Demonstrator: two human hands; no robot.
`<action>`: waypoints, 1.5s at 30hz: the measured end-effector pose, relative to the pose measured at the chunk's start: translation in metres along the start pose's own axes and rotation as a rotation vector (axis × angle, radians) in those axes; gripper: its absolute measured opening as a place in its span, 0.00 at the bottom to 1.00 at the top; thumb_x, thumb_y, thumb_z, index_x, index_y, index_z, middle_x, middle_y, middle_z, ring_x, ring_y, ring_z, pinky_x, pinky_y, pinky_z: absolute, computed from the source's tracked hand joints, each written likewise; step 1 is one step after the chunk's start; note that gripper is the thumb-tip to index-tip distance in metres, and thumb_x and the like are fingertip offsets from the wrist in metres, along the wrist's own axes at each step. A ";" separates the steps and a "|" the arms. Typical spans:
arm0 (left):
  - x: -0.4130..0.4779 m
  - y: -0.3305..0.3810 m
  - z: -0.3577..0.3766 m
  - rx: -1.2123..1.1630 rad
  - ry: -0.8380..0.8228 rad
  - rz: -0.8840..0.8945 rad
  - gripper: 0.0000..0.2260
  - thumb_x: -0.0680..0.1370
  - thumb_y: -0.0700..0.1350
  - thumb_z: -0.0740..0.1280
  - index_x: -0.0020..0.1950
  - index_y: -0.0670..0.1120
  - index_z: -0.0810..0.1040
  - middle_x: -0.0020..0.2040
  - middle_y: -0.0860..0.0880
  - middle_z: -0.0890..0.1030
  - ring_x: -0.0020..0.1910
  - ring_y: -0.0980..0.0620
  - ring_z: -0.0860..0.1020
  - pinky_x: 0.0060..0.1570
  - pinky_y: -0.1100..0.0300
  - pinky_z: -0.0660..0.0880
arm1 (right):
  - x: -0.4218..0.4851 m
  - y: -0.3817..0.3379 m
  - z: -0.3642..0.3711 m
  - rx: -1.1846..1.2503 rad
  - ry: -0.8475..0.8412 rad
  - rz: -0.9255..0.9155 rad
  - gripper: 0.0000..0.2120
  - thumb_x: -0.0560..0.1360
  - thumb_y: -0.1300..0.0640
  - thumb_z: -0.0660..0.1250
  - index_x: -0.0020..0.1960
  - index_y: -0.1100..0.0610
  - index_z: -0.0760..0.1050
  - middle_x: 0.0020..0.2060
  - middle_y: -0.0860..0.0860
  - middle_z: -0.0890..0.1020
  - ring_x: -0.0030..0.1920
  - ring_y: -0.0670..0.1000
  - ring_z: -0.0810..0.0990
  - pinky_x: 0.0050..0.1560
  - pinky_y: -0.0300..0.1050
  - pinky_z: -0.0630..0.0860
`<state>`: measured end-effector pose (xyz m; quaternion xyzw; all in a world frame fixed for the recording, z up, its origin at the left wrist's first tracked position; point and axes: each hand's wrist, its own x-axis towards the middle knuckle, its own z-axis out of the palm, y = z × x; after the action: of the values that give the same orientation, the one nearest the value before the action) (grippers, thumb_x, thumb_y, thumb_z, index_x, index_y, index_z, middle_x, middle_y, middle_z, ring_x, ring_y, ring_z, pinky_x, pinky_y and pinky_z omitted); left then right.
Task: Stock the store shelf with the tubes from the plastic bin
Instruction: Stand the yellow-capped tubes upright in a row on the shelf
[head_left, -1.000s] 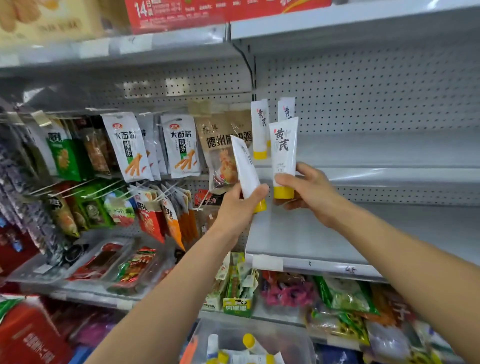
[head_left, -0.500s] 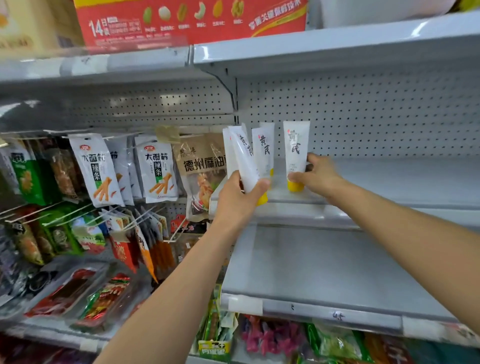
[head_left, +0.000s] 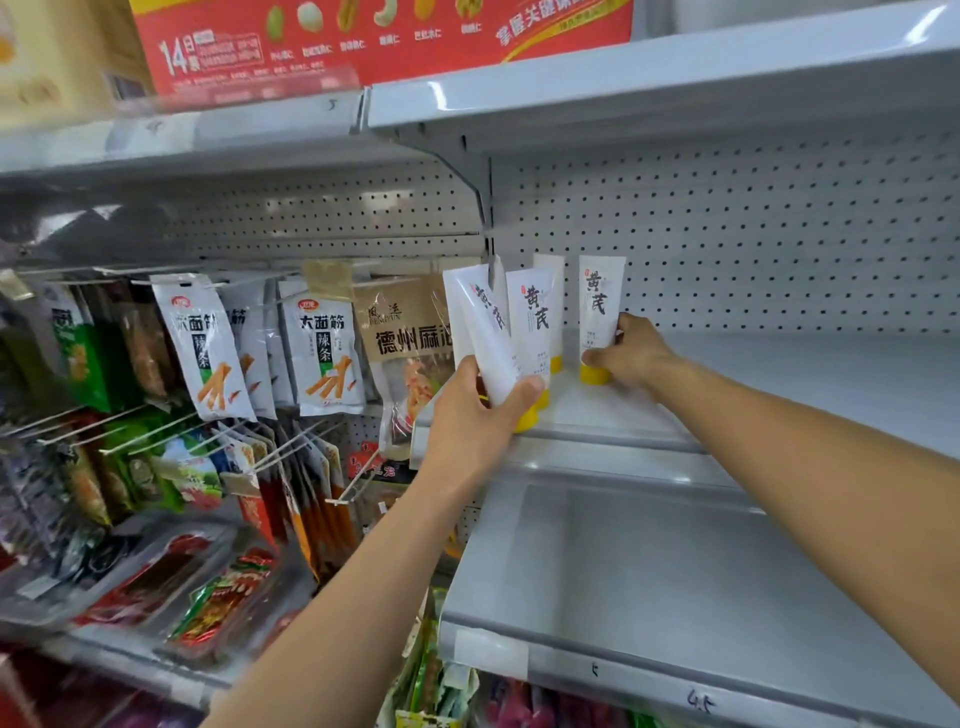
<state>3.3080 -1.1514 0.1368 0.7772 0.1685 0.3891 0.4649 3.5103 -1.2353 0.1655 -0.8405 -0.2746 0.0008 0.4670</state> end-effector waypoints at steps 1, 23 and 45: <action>0.000 0.000 0.000 0.001 0.001 0.001 0.17 0.74 0.54 0.71 0.59 0.50 0.73 0.52 0.55 0.79 0.49 0.61 0.77 0.47 0.63 0.77 | 0.003 0.000 0.002 0.003 -0.001 0.000 0.26 0.72 0.61 0.72 0.67 0.61 0.69 0.63 0.57 0.77 0.62 0.57 0.76 0.65 0.50 0.72; -0.016 0.013 -0.007 -0.085 -0.039 -0.035 0.12 0.77 0.53 0.67 0.56 0.48 0.72 0.46 0.54 0.78 0.46 0.57 0.78 0.46 0.60 0.77 | -0.100 -0.037 -0.016 0.054 -0.484 -0.267 0.18 0.68 0.60 0.75 0.56 0.53 0.77 0.46 0.51 0.81 0.43 0.46 0.77 0.44 0.42 0.75; -0.029 0.003 -0.022 0.481 -0.117 0.159 0.18 0.77 0.55 0.65 0.65 0.53 0.72 0.51 0.54 0.77 0.52 0.53 0.77 0.57 0.46 0.74 | -0.083 -0.020 -0.004 0.077 -0.049 -0.058 0.25 0.64 0.62 0.78 0.58 0.59 0.74 0.51 0.53 0.81 0.52 0.53 0.80 0.51 0.44 0.76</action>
<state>3.2728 -1.1582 0.1326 0.8974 0.1672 0.3275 0.2438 3.4320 -1.2685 0.1620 -0.8133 -0.3099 0.0183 0.4920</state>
